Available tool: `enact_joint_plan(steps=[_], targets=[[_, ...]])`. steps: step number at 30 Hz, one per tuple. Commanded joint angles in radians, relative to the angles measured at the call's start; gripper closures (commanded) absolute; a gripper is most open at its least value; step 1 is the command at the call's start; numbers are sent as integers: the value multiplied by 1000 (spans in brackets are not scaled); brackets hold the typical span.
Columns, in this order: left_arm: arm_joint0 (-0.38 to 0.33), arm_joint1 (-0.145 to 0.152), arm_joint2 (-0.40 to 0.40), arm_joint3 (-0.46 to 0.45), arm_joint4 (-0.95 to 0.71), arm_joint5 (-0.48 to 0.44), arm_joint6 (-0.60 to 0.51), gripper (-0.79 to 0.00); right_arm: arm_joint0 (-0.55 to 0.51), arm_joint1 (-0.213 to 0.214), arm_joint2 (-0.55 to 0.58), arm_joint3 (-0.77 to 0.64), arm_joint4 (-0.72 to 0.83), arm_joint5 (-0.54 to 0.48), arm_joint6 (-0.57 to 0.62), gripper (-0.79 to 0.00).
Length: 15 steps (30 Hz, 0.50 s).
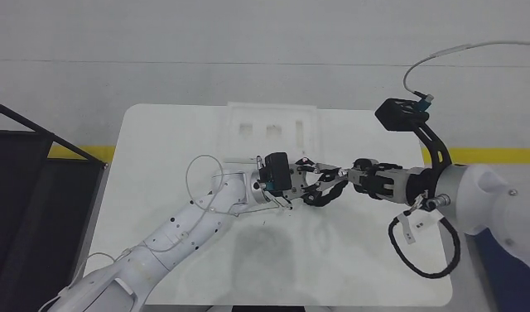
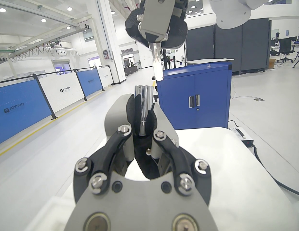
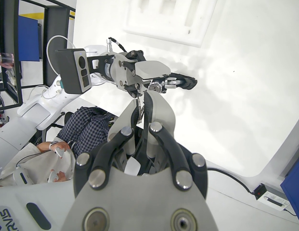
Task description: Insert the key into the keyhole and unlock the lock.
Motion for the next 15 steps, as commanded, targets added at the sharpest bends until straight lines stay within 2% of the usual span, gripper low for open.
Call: enact_joint_plan(steps=[1, 15], targets=[[5, -2, -4, 1, 1, -2, 2, 0, 5, 2, -8, 0, 2, 11, -11, 0], [31, -8, -40, -4, 19, -16, -5, 0, 34, 14, -51, 0, 0, 42, -42, 0]])
